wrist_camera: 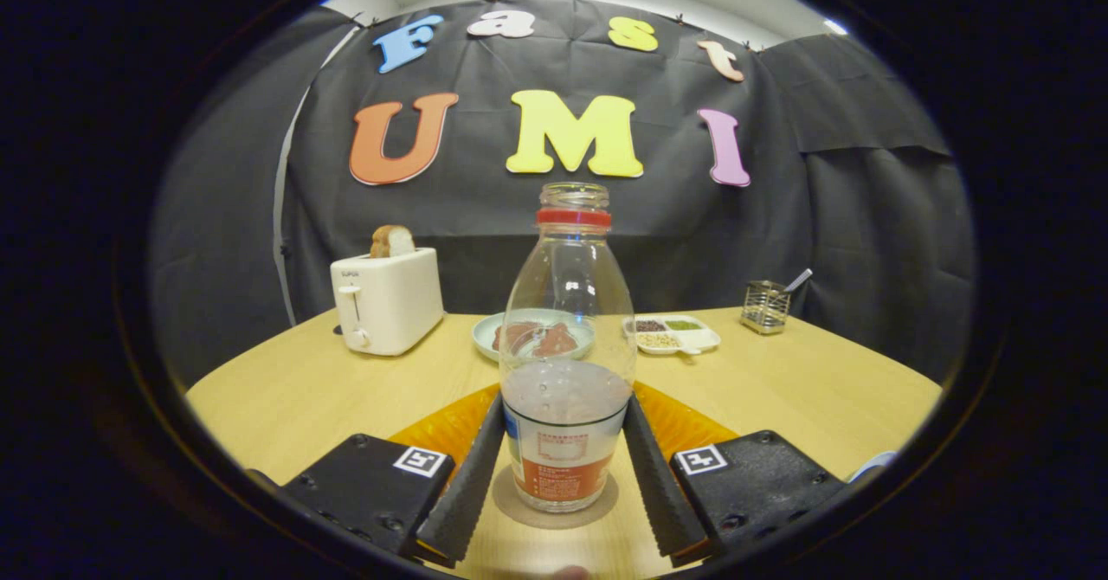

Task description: Take the bottle from table, then pour the juice into the cup, finally place the bottle on the coaster

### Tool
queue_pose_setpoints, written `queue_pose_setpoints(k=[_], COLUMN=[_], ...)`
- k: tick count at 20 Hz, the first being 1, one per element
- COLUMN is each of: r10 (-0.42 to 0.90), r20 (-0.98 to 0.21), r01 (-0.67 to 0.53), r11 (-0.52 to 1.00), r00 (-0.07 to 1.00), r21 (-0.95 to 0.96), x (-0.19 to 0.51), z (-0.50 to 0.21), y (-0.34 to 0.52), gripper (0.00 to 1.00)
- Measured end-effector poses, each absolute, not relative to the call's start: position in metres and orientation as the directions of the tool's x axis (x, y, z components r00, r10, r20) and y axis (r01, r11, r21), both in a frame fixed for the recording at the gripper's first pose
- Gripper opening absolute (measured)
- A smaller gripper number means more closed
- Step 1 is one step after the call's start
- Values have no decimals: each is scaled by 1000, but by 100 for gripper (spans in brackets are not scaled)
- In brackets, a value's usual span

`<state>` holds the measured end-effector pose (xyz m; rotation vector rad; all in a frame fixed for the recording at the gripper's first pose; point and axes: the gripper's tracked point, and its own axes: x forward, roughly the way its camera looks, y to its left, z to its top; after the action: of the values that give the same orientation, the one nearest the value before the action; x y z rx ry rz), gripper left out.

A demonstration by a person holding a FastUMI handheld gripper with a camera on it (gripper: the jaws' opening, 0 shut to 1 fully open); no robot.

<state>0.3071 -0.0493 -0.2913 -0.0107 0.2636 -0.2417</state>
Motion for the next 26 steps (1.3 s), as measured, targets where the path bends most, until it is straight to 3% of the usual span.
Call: queue_pose_setpoints(k=[4, 7, 15, 21, 26], r10=[-238, -233, -248, -253, -237], r20=[-237, -231, -179, -119, -30], r01=[228, 225, 241, 237, 234], r11=[971, 973, 968, 962, 969], r00=[942, 945, 952, 960, 971], r21=[-70, -61, -64, -137, -75], x=[304, 300, 250, 169, 101], z=[-286, -279, -210, -103, -14], y=[-47, -45, -35, -20, -8], gripper=[83, 100, 100, 100, 100])
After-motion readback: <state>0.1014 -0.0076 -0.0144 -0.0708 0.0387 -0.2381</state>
